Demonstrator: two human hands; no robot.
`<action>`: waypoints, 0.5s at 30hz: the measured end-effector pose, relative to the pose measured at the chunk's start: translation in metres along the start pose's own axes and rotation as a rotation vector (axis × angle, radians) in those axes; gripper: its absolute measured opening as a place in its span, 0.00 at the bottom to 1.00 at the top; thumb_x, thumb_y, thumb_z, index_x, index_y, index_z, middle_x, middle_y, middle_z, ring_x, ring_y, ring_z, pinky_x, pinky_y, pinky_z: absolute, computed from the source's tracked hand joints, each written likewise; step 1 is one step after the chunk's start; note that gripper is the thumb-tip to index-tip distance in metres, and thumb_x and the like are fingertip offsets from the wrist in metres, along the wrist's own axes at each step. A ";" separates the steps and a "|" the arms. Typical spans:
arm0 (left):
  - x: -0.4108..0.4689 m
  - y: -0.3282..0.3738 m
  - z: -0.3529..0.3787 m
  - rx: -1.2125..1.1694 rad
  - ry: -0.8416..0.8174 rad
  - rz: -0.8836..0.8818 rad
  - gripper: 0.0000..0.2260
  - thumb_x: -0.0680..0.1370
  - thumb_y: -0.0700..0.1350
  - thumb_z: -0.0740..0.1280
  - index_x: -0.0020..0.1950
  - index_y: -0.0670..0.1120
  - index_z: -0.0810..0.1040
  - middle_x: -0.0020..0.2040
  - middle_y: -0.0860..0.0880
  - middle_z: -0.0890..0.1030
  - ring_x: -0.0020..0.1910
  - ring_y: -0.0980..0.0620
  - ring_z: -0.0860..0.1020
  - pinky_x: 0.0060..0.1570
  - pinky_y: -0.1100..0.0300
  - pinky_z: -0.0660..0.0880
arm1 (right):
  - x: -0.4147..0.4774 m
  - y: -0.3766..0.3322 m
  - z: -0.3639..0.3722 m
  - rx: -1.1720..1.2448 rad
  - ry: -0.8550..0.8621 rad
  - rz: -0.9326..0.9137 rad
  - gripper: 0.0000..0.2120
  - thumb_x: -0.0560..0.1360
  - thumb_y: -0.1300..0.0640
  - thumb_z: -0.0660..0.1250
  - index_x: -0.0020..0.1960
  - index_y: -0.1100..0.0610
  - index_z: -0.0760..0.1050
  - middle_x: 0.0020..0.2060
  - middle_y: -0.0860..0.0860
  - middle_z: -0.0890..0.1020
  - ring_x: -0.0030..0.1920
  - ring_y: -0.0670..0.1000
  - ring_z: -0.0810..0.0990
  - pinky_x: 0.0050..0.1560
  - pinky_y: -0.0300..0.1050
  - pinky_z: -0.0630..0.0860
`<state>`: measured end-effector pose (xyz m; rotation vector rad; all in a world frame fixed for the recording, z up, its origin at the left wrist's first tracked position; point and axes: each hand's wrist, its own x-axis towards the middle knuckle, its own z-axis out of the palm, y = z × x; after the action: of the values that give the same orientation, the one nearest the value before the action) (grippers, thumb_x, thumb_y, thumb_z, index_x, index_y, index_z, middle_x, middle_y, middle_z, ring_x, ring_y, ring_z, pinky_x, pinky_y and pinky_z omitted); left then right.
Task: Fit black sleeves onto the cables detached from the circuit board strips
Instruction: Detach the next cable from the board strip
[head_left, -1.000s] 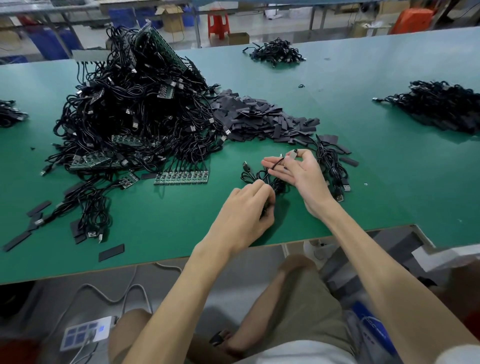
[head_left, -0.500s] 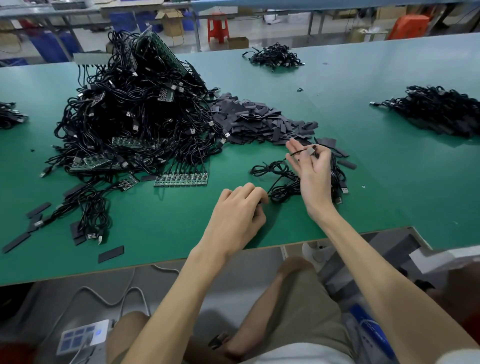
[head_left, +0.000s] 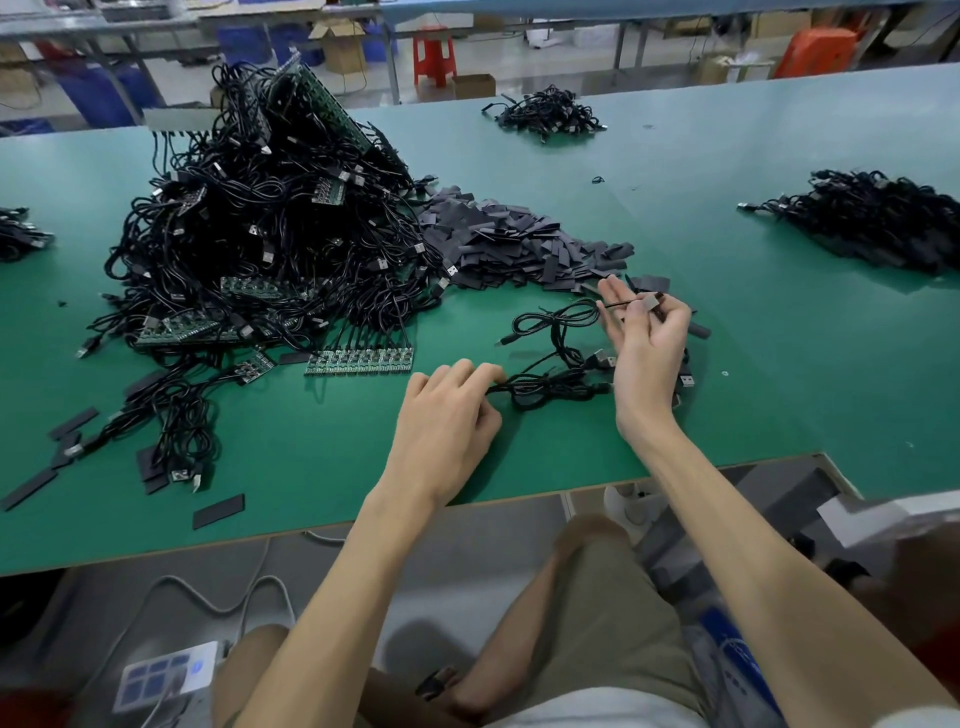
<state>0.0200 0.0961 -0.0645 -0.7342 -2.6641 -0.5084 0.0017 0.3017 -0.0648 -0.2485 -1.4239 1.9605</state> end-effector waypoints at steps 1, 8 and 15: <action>0.000 -0.004 0.000 0.013 0.006 -0.017 0.13 0.77 0.38 0.64 0.60 0.49 0.79 0.46 0.51 0.77 0.48 0.47 0.76 0.53 0.51 0.68 | 0.000 0.000 0.000 -0.003 0.009 -0.001 0.06 0.87 0.64 0.52 0.53 0.55 0.63 0.65 0.61 0.79 0.64 0.50 0.82 0.62 0.44 0.79; -0.004 -0.049 -0.004 0.069 0.075 -0.301 0.11 0.79 0.39 0.64 0.60 0.44 0.81 0.49 0.45 0.78 0.52 0.43 0.74 0.54 0.50 0.66 | 0.005 0.004 -0.003 0.044 0.094 0.070 0.06 0.86 0.65 0.51 0.52 0.57 0.63 0.61 0.62 0.80 0.60 0.51 0.84 0.61 0.43 0.80; -0.001 -0.030 -0.003 0.092 0.188 -0.238 0.17 0.75 0.39 0.68 0.64 0.46 0.79 0.66 0.44 0.74 0.68 0.44 0.68 0.70 0.45 0.56 | 0.004 0.005 0.000 -0.047 -0.009 0.053 0.05 0.87 0.63 0.52 0.53 0.56 0.63 0.60 0.61 0.81 0.59 0.52 0.85 0.61 0.45 0.80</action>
<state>0.0052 0.0704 -0.0699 -0.3264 -2.5893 -0.4847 -0.0030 0.3038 -0.0680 -0.3025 -1.4840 1.9745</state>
